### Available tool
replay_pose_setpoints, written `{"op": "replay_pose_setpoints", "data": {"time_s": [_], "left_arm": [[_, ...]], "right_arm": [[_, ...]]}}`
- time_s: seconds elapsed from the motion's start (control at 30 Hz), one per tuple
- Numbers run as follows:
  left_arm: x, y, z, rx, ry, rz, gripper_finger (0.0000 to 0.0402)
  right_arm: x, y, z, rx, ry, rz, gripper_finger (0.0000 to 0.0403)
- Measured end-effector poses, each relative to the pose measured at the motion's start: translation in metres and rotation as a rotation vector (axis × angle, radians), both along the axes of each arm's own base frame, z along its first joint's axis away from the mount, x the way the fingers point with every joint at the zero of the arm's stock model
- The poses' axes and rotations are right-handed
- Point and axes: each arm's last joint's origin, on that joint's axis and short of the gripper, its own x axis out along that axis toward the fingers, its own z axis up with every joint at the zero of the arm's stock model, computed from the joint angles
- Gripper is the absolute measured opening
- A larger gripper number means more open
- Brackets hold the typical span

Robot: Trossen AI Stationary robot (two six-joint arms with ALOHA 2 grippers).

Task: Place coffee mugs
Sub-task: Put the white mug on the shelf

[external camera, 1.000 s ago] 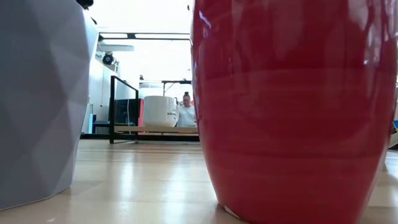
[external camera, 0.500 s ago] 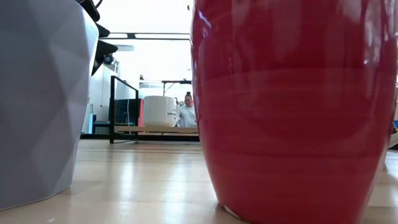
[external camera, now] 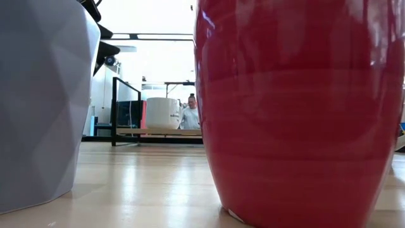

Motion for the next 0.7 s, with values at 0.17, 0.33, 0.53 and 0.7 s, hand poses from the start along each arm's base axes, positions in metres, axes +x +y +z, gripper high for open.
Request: {"op": "replay_pose_setpoints", "data": {"time_s": [0.17,0.33,0.53,0.7], "left_arm": [[0.0,0.0,0.0,-0.002,0.003,0.003,0.0142],[0.0,0.0,-0.001,-0.003,0.009,0.003,0.0142],[0.0,0.0,-0.001,-0.002,0.01,0.003,0.0142],[0.0,0.0,-0.001,-0.002,0.01,0.003,0.0142]], "right_arm": [[0.032,-0.029,0.0,0.004,0.199,-0.019,0.0069],[0.067,-0.053,-0.005,0.013,0.292,-0.033,0.0069],[0.106,-0.069,-0.031,0.021,0.358,-0.019,0.0069],[0.126,-0.077,-0.053,0.036,0.392,-0.015,0.0069]]}}
